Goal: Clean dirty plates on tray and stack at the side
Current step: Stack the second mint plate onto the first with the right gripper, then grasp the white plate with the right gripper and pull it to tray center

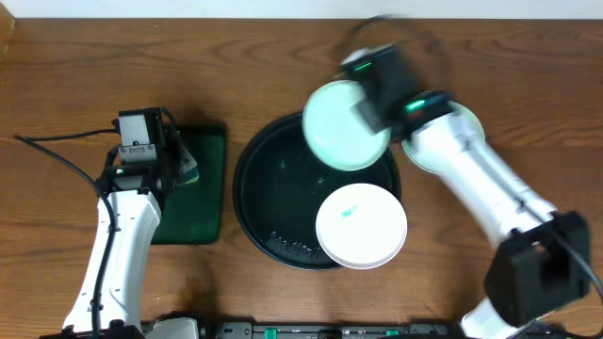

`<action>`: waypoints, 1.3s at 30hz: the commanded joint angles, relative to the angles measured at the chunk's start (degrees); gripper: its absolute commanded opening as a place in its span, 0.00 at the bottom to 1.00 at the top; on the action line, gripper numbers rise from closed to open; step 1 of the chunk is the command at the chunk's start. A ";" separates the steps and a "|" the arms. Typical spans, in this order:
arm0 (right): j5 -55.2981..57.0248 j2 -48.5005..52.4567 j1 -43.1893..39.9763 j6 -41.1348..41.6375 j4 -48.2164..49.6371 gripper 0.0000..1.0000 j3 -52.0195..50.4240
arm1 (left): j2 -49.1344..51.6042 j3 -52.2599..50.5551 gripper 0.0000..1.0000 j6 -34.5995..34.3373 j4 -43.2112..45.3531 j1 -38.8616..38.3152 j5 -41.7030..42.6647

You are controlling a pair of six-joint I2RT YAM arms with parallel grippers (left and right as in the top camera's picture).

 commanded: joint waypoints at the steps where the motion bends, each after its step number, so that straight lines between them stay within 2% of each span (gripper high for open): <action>1: -25.07 -0.79 -10.73 8.41 -2.16 0.01 0.39 | -0.09 -0.22 0.07 -0.68 0.02 0.24 -0.31; 3: -34.60 -0.76 -18.18 8.37 -4.13 0.01 0.33 | -0.09 -0.22 0.07 -0.66 0.04 0.26 -0.31; 5: -37.90 -0.76 -24.33 8.28 -6.25 0.01 0.28 | -0.09 -0.22 0.07 -0.68 0.04 0.26 -0.31; 11: -29.07 -0.76 -36.13 7.72 -7.43 0.01 -3.08 | -0.09 -0.22 0.07 -0.68 0.04 0.24 -0.28; 16: -26.99 -0.76 -39.17 9.99 1.14 0.01 -10.03 | -0.09 -0.22 0.07 -0.68 0.09 0.24 -0.31; 25: -23.82 -0.76 -38.14 14.69 13.94 0.02 -19.17 | -0.09 -0.22 0.07 -0.68 0.04 0.24 -0.28; 26: -23.82 -0.76 -37.77 15.08 14.49 0.08 -19.56 | -0.09 -0.22 0.08 -0.68 0.04 0.24 -0.28; 29: -23.85 -0.76 -36.24 15.04 14.12 0.41 -19.69 | -0.09 -0.22 0.07 -0.68 0.04 0.24 -0.28; 31: -24.72 -0.90 -35.06 15.04 12.61 0.57 -19.32 | -0.09 -0.22 0.07 -0.68 0.04 0.24 -0.28; 34: -26.73 -1.88 -33.09 15.21 8.50 0.67 -17.97 | -0.09 -0.22 0.07 -0.68 0.02 0.24 -0.28; 39: -26.84 -9.97 -28.68 18.64 -1.57 0.74 -16.52 | -0.09 -0.22 0.08 -0.68 -0.13 0.24 -0.28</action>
